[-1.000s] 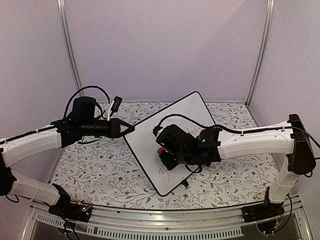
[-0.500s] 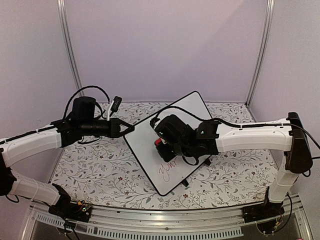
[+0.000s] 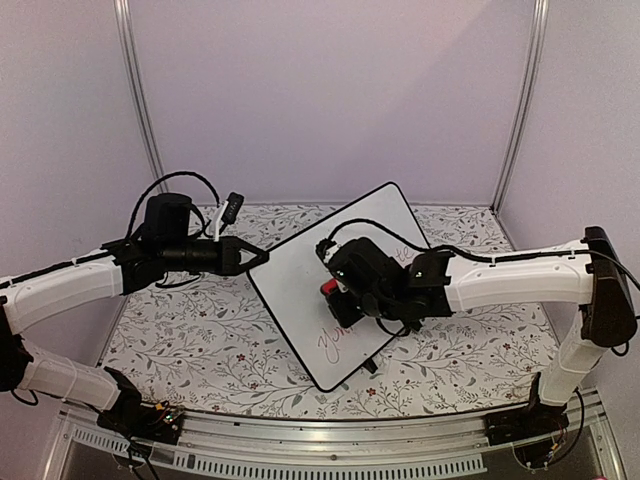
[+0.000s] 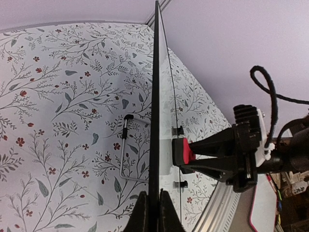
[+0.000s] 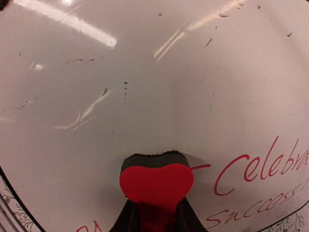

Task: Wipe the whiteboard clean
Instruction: Erase the whiteboard on the whiteboard stand.

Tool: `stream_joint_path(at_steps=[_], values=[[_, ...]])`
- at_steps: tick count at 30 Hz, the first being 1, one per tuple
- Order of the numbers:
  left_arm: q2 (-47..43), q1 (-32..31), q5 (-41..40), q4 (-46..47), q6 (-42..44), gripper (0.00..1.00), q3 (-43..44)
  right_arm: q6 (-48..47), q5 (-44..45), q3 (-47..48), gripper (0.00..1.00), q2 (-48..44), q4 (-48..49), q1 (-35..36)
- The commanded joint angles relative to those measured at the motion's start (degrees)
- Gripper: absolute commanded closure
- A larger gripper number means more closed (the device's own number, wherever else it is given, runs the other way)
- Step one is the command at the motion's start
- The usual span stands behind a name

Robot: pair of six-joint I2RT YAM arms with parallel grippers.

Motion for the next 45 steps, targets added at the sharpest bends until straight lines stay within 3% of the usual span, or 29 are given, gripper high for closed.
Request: stream_joint_path(at_steps=[1, 21, 45], values=[[0.33, -1.16, 2.53, 0.79, 4.12, 1.0, -0.69, 2.28, 0.57, -3.81, 0.8, -0.44, -2.3, -1.59], [0.73, -1.09, 2.58, 0.74, 4.07, 1.0, -0.67, 5.85, -0.31, -11.11, 0.8, -4.16, -1.82, -1.59], [0.46, -1.09, 2.8, 0.74, 4.09, 1.0, -0.66, 1.4, 2.19, -0.15, 0.8, -0.21, -1.21, -3.18]])
